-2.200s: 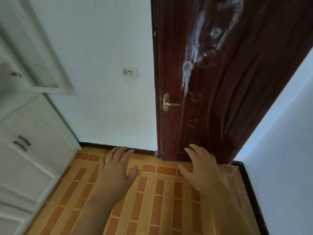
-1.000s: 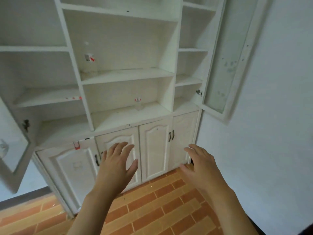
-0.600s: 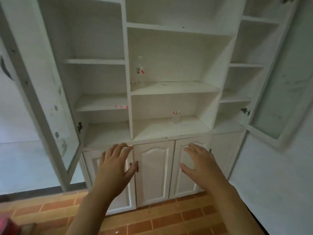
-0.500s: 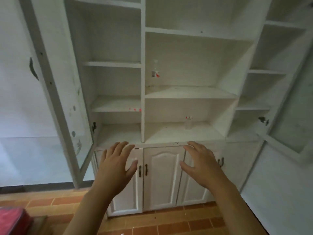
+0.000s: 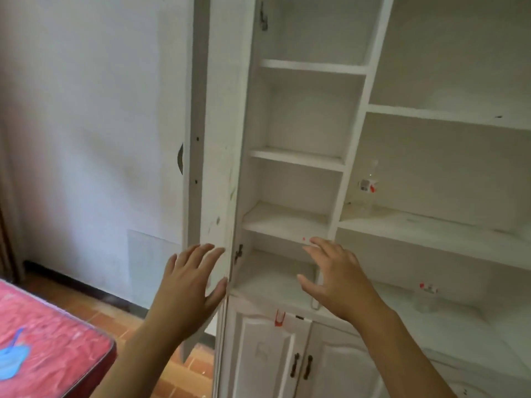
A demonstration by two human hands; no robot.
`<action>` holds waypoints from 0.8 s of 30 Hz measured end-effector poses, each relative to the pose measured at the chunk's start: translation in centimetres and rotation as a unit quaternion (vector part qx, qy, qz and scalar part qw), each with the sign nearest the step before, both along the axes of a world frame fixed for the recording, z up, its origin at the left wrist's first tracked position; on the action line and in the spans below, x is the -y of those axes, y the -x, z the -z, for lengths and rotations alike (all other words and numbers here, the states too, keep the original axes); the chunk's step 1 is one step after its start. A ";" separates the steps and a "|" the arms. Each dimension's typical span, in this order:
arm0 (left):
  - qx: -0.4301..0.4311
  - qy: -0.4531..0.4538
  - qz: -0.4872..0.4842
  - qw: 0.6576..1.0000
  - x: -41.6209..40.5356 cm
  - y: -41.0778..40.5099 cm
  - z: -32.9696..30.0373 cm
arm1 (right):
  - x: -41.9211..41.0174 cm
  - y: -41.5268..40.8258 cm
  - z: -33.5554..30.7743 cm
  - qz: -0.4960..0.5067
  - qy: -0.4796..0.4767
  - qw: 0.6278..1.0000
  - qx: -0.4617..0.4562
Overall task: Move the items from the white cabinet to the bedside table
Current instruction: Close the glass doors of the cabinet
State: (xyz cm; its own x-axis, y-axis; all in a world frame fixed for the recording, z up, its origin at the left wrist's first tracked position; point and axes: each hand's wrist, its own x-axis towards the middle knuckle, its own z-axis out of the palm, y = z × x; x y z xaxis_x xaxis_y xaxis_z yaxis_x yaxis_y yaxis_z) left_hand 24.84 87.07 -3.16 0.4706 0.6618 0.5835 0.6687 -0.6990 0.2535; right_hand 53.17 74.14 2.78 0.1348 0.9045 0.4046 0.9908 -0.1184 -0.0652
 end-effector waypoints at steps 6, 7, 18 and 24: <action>0.021 -0.015 -0.062 0.998 -3.0 -0.3 -0.4 | -7.1 -0.9 -2.5 -0.106 -0.004 0.992 0.064; 0.023 -0.017 -0.073 0.997 -3.5 -0.3 -0.4 | -8.2 -0.9 -3.0 -0.124 -0.009 0.989 0.077; 0.078 -0.077 -0.141 0.984 -7.7 1.4 0.4 | -16.8 3.7 -7.4 -0.277 -0.084 0.940 0.182; 0.085 -0.091 -0.122 0.985 -11.9 3.2 -0.4 | -19.9 8.1 -9.7 -0.312 -0.150 0.910 0.227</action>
State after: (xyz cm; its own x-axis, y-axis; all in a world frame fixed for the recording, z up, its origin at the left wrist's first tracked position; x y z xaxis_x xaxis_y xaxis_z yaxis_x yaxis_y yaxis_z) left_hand 21.65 98.94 -2.80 0.1952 0.6204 0.7596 0.7807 -0.5671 0.2626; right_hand 45.02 94.01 12.46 -0.6098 0.5868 0.5328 0.7923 0.4322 0.4308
